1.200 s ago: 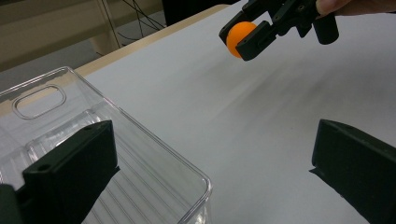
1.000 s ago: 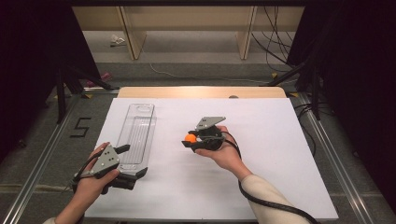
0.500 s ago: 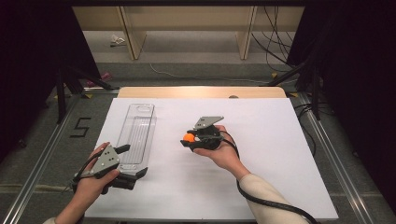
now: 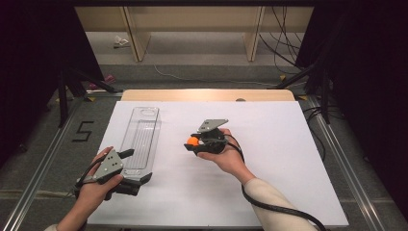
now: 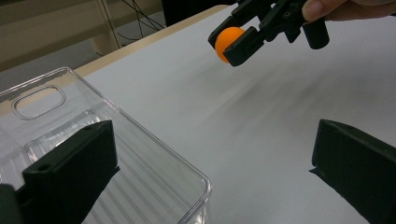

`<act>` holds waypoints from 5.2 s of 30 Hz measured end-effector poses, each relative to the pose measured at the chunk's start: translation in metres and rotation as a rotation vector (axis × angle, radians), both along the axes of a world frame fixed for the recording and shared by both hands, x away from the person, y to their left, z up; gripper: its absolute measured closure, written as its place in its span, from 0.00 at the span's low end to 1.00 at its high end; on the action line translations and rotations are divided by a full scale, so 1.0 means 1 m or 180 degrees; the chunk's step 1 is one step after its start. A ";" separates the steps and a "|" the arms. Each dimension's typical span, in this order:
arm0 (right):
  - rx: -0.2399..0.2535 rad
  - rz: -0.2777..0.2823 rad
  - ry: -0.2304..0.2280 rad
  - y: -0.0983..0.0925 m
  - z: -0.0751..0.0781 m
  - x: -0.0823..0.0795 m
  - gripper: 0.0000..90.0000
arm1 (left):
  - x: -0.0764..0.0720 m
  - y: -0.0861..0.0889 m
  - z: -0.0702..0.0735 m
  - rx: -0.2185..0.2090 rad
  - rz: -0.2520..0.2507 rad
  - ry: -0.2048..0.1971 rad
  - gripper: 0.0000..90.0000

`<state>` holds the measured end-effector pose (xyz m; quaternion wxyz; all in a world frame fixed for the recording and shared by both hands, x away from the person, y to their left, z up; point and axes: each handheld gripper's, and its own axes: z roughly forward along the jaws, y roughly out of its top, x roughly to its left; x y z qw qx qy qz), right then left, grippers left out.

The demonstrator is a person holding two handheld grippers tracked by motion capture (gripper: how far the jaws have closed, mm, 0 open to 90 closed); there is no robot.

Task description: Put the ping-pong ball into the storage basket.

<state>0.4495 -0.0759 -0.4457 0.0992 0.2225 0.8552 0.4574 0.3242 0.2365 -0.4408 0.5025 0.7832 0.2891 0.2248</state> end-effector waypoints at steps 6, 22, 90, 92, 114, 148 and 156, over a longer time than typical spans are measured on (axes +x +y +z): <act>0.0009 0.0002 0.0002 0.003 0.000 0.001 0.57 | 0.000 0.000 0.000 -0.0003 0.0001 -0.0006 0.00; 0.0021 0.0021 0.0024 0.012 -0.001 0.004 0.57 | 0.000 0.000 0.000 -0.0011 -0.0003 0.0001 0.00; 0.0097 0.0013 0.0027 0.048 0.006 0.013 0.57 | -0.001 -0.001 0.001 -0.0021 0.0002 -0.0005 0.00; 0.0101 0.0019 0.0027 0.049 0.007 0.014 0.57 | -0.001 -0.001 0.001 -0.0025 0.0003 -0.0003 0.00; 0.0108 0.0013 0.0046 0.062 0.009 0.019 0.57 | -0.001 -0.001 0.001 -0.0024 0.0001 -0.0006 0.00; 0.0103 0.0037 0.0054 0.083 0.015 0.028 0.57 | -0.002 -0.001 0.001 -0.0035 -0.0010 0.0001 0.00; 0.0086 0.0046 0.0050 0.089 0.017 0.032 0.57 | -0.002 -0.001 0.001 -0.0034 -0.0012 0.0004 0.00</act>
